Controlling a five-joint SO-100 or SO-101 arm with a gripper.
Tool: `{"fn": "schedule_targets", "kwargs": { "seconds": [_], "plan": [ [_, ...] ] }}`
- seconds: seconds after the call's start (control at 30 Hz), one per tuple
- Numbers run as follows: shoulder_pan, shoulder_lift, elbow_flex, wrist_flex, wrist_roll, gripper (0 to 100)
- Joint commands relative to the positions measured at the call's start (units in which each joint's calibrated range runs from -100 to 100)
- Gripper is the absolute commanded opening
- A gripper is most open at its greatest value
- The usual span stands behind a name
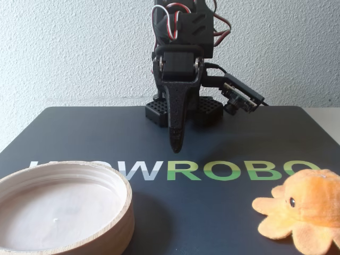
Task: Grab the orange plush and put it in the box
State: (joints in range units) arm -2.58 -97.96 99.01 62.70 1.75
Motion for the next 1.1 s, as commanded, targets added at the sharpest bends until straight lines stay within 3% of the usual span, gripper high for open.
{"fn": "schedule_targets", "kwargs": {
  "seconds": [0.0, 0.47, 0.6, 0.7, 0.87, 0.93, 1.0, 1.07],
  "plan": [
    [0.2, 0.2, 0.8, 0.0, 0.2, 1],
    [-0.1, -0.5, 0.3, -0.5, -0.2, 1],
    [-1.3, 1.4, -8.4, 0.1, 0.0, 1],
    [-5.9, 18.3, -18.9, -3.6, -3.5, 1],
    [-15.6, 66.4, -50.3, -9.2, -10.4, 2],
    [-19.3, 79.2, -60.0, -8.5, -14.0, 15],
    [-23.2, 85.0, -64.9, -8.5, -17.1, 34],
    [-25.5, 88.8, -66.5, -9.9, -20.1, 46]
  ]
}}
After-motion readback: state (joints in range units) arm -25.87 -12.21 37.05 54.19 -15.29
